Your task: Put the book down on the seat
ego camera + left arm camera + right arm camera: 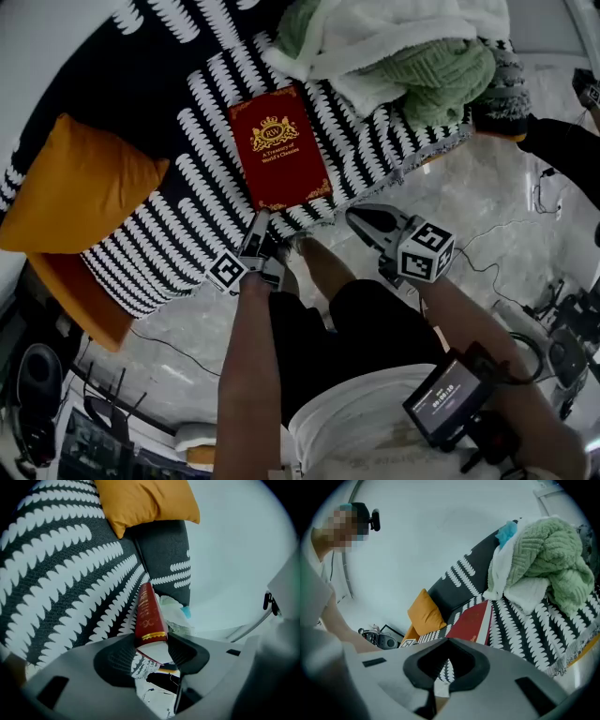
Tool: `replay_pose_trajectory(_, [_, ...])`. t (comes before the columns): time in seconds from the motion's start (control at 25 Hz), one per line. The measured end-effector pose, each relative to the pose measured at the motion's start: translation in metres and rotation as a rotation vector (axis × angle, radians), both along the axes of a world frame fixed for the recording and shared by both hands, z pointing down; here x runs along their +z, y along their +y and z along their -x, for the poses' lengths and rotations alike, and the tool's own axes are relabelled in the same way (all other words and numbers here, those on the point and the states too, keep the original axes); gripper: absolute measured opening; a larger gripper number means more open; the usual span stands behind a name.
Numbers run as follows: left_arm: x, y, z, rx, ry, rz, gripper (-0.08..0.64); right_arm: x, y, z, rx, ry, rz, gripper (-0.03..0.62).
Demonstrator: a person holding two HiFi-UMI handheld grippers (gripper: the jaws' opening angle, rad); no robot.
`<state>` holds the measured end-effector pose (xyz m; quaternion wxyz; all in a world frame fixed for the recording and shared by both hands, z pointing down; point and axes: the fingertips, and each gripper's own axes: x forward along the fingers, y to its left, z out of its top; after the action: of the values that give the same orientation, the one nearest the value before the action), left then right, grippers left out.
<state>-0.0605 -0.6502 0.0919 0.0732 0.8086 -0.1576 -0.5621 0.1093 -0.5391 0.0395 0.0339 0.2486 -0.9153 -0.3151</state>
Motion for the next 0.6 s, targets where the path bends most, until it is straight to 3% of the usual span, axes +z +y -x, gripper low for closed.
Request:
replay_pose_trajectory(0.24, [0.008, -0.006, -0.012, 0.023, -0.059, 0.043, 0.227, -0.005, -0.005, 0.006, 0.015, -0.004, 0.036, 0.014])
replay_pose_trajectory(0.6, [-0.005, -0.043, -0.032, 0.006, -0.292, 0.09, 0.229, -0.031, -0.014, -0.003, 0.06, -0.041, 0.024, 0.014])
